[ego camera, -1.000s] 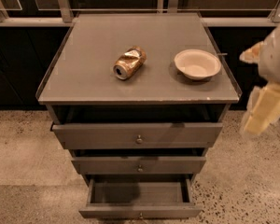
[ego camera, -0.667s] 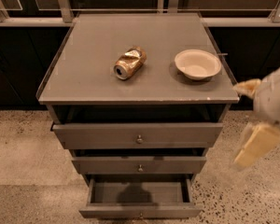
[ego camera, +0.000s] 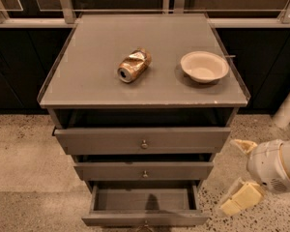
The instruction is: Close bottom drawer
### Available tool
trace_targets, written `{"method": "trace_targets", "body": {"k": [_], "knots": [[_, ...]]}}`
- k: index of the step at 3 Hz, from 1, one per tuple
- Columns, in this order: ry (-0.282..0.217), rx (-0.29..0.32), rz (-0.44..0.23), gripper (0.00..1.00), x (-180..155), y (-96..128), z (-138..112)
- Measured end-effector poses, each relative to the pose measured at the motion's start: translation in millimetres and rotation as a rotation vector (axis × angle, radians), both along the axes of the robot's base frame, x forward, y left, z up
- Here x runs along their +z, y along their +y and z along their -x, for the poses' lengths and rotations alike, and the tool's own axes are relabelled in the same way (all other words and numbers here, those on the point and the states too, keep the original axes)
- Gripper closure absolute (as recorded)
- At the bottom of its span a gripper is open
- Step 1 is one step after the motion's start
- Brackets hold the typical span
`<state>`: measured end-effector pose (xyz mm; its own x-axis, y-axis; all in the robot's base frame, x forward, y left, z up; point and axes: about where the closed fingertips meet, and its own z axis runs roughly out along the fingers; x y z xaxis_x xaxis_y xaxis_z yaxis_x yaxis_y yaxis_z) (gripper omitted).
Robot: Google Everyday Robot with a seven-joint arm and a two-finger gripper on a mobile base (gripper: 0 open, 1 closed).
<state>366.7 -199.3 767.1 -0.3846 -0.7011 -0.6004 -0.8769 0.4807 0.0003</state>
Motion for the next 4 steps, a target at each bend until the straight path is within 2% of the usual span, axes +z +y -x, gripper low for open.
{"method": "trace_targets", "body": {"k": [1, 2, 3, 4], "knots": [[-0.008, 0.003, 0.006, 0.0, 3.1, 1.1, 0.8], [0.056, -0.07, -0.067, 0.0, -46.4, -10.6, 14.3], [0.168, -0.176, -0.186, 0.0, -140.2, -21.6, 37.8], [0.263, -0.243, -0.28, 0.0, -217.7, -26.4, 49.4]]}}
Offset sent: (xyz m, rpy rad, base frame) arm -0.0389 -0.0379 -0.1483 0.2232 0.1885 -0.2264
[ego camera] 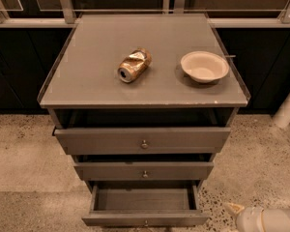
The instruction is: Close bottom drawer
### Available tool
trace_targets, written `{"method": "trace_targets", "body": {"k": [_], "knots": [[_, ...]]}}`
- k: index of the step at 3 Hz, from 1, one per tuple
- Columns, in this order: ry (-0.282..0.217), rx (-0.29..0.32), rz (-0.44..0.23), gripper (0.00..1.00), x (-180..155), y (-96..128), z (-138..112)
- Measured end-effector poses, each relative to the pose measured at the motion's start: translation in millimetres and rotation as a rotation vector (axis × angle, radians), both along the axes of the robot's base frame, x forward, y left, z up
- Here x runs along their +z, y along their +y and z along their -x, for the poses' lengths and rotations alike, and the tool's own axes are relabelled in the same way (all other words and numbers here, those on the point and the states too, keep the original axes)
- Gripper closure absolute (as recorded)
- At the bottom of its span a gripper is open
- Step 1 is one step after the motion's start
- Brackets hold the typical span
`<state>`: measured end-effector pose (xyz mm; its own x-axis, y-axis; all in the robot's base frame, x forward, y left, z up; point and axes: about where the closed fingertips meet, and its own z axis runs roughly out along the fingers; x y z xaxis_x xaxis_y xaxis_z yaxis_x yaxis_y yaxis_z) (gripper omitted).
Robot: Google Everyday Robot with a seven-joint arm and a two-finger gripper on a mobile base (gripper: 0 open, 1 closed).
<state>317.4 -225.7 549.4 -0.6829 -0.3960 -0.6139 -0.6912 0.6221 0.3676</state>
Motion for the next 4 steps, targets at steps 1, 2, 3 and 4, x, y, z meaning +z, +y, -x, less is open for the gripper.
{"method": "trace_targets", "body": {"k": [1, 2, 3, 4], "knots": [[0.048, 0.002, -0.055, 0.0, -26.8, 10.7, 8.6], [0.031, 0.012, -0.053, 0.0, -28.3, 8.3, 12.5], [0.088, -0.062, -0.101, 0.0, -58.6, -16.4, 10.2], [0.196, -0.159, -0.176, 0.0, -120.1, -44.8, 8.2]]}}
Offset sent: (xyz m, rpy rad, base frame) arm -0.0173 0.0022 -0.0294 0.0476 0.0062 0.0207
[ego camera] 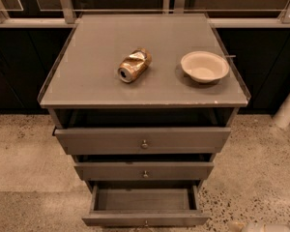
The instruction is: Close bottom drawer
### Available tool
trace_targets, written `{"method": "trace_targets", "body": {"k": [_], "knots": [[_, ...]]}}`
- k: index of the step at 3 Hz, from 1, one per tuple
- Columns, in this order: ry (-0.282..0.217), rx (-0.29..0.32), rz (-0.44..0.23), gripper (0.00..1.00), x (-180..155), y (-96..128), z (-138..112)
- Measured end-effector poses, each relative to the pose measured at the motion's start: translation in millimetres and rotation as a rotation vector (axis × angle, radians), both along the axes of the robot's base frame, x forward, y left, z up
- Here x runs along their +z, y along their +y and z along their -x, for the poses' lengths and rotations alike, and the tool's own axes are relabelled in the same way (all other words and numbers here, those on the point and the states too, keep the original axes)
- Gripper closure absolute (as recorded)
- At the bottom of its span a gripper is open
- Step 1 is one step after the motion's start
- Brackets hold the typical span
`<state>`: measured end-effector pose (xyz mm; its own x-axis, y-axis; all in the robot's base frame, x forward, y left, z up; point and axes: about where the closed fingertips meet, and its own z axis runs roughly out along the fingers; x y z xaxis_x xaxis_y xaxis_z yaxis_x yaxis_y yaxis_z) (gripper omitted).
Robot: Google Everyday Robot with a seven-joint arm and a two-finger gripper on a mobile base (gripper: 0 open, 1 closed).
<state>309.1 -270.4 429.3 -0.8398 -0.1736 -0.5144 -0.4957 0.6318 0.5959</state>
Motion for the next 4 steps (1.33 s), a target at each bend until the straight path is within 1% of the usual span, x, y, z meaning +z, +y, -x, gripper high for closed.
{"method": "trace_targets", "body": {"k": [1, 2, 3, 4], "knots": [[0.074, -0.062, -0.059, 0.0, -50.0, -16.1, -6.4], [0.074, -0.062, -0.059, 0.03, -50.0, -16.0, -6.4], [0.074, -0.062, -0.059, 0.21, -50.0, -16.0, -6.4], [0.074, -0.062, -0.059, 0.44, -50.0, -16.0, -6.4]]}}
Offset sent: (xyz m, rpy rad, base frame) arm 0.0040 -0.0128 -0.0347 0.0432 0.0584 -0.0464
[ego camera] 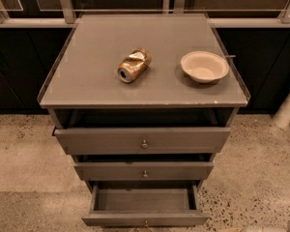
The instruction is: Close bottom drawer
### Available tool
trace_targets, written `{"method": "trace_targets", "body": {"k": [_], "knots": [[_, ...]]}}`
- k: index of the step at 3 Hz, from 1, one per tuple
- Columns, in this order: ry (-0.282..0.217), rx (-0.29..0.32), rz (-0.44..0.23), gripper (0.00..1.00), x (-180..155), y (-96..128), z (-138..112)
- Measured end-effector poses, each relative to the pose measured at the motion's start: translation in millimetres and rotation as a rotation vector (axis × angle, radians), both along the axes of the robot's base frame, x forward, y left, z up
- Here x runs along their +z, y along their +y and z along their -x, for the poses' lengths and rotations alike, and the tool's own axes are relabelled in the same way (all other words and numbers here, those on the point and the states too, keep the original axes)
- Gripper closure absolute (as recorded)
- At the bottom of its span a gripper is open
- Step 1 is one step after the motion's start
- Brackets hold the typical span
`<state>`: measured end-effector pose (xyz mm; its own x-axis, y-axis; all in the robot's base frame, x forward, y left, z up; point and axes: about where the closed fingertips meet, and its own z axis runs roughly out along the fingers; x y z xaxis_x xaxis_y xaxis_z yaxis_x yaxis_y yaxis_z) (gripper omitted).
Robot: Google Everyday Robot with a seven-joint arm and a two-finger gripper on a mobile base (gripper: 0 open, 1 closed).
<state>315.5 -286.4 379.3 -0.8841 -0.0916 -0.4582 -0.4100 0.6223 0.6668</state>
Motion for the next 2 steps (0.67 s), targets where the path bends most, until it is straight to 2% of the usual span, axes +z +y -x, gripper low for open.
{"method": "trace_targets", "body": {"k": [1, 2], "knots": [[0.007, 0.012, -0.013, 0.67, -10.9, 5.7, -5.0], [-0.004, 0.037, -0.029, 0.91, -45.1, 26.5, -31.0]]}}
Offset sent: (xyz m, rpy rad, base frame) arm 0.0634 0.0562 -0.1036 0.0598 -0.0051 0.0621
